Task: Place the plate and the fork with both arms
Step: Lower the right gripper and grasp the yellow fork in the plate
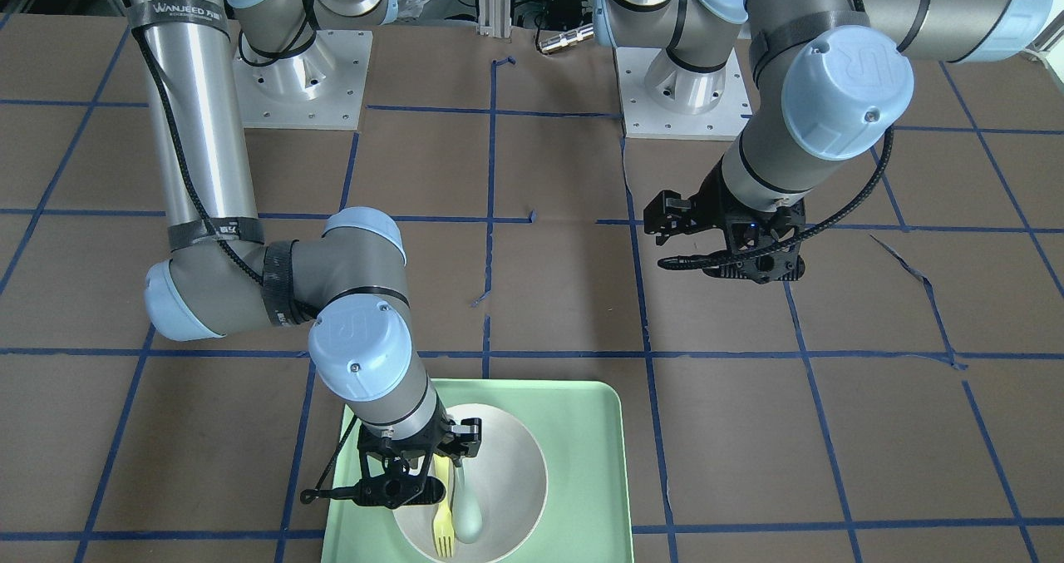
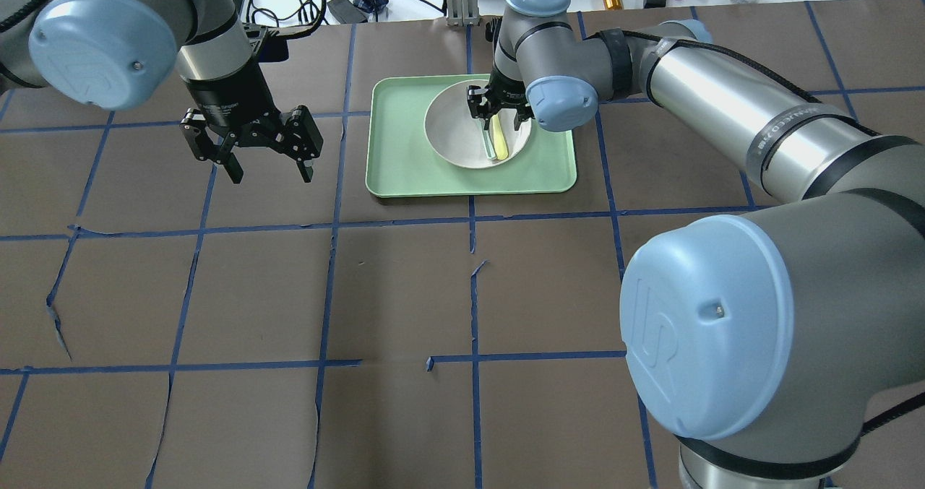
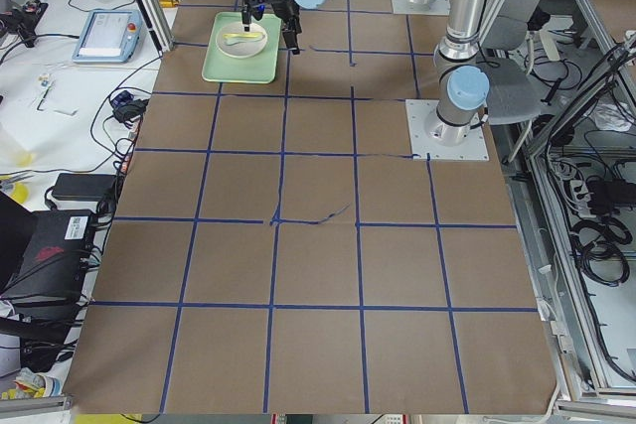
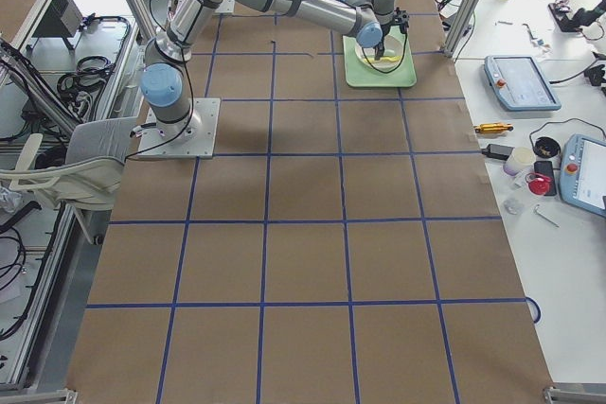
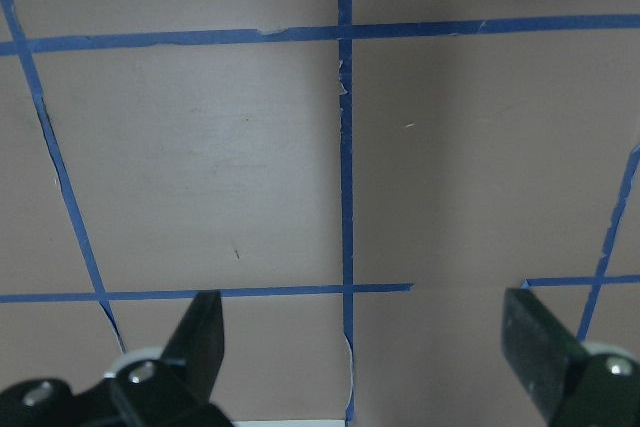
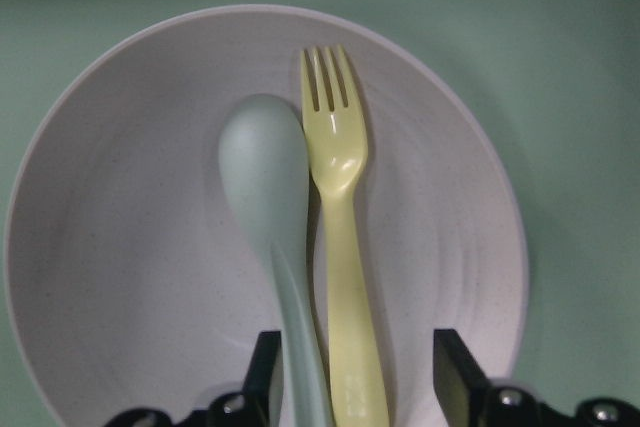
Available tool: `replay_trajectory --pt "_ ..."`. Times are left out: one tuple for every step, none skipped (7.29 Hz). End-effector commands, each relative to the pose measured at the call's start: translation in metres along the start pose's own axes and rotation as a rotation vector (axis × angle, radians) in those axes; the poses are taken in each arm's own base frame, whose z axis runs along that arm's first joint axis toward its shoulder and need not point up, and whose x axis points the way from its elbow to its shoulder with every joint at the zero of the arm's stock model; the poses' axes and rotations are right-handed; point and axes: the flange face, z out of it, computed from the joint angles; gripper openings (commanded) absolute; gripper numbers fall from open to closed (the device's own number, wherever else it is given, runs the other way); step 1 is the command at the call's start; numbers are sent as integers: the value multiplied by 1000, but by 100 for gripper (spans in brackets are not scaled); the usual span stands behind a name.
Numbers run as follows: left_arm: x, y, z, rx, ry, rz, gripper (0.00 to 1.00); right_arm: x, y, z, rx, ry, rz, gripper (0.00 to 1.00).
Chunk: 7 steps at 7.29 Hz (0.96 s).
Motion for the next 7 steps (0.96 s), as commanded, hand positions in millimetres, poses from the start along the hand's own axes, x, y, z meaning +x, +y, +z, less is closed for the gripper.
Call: replay_trajectory --pt "0 0 1 -3 0 1 100 0 -1 11 -1 8 -3 58" --pt "0 0 4 -3 0 1 100 1 0 15 -6 12 -3 49" --pt "0 0 8 -6 11 0 100 2 0 16 -6 20 -6 46" --pt "2 -1 8 -4 26 0 100 3 1 19 -12 21 -5 46" --pt "1 -1 6 2 27 0 100 3 0 22 -15 20 -5 47" --pt "1 -2 5 13 26 0 100 3 1 24 -18 21 -6 48" --pt "0 -3 7 10 28 4 100 3 1 25 -20 21 -6 48"
